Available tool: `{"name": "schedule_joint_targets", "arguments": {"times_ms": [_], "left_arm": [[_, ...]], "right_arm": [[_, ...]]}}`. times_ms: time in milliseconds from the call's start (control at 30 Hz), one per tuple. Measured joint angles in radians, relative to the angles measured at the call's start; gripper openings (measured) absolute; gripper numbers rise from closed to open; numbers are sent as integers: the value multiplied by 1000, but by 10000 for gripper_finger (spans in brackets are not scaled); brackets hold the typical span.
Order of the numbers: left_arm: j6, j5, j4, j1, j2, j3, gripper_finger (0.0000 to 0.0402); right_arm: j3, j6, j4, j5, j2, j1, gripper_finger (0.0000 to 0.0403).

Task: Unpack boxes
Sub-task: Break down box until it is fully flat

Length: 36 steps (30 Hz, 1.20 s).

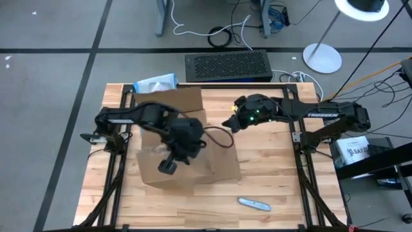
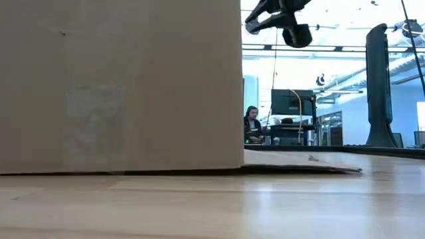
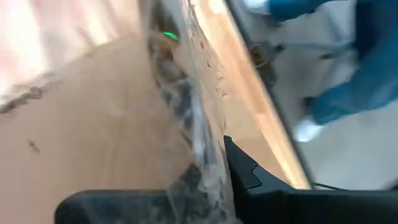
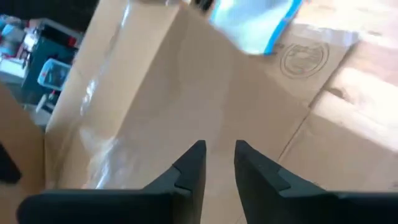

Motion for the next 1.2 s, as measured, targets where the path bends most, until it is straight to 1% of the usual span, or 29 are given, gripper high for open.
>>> {"name": "schedule_joint_targets", "arguments": {"times_ms": [67, 200, 267, 367, 500, 600, 767, 833, 967, 1033, 1200], "left_arm": [[9, -67, 5, -27, -13, -1, 0], [52, -79, 9, -54, -21, -1, 0], [58, -81, 14, -61, -16, -1, 0], [63, -132, 15, -74, -15, -1, 0], [85, -141, 16, -81, -15, -1, 0], [87, -146, 16, -86, -14, 0, 0], [86, -169, 15, -106, -14, -1, 0], [86, -171, 13, -113, -13, -1, 0], [86, -171, 14, -119, -13, 0, 0], [87, -172, 14, -118, -13, 0, 0], [83, -172, 14, -115, -13, 0, 0]], "right_arm": [[0, -8, -4, -7, -5, 12, 74], [14, -53, 63, -9, -18, 45, 80], [57, -83, 54, -9, -17, 59, 88], [136, -153, 53, 16, 8, 89, 106], [227, -203, 128, 9, 56, 116, 126], [262, -169, 112, -39, 114, 98, 128], [257, -127, 102, -97, 229, 91, 120], [258, -134, 162, -123, 249, 93, 119], [265, -145, 314, -141, 269, 91, 119], [285, -145, 293, -149, 276, 82, 119], [311, -135, 269, -241, 336, 70, 119]]}}
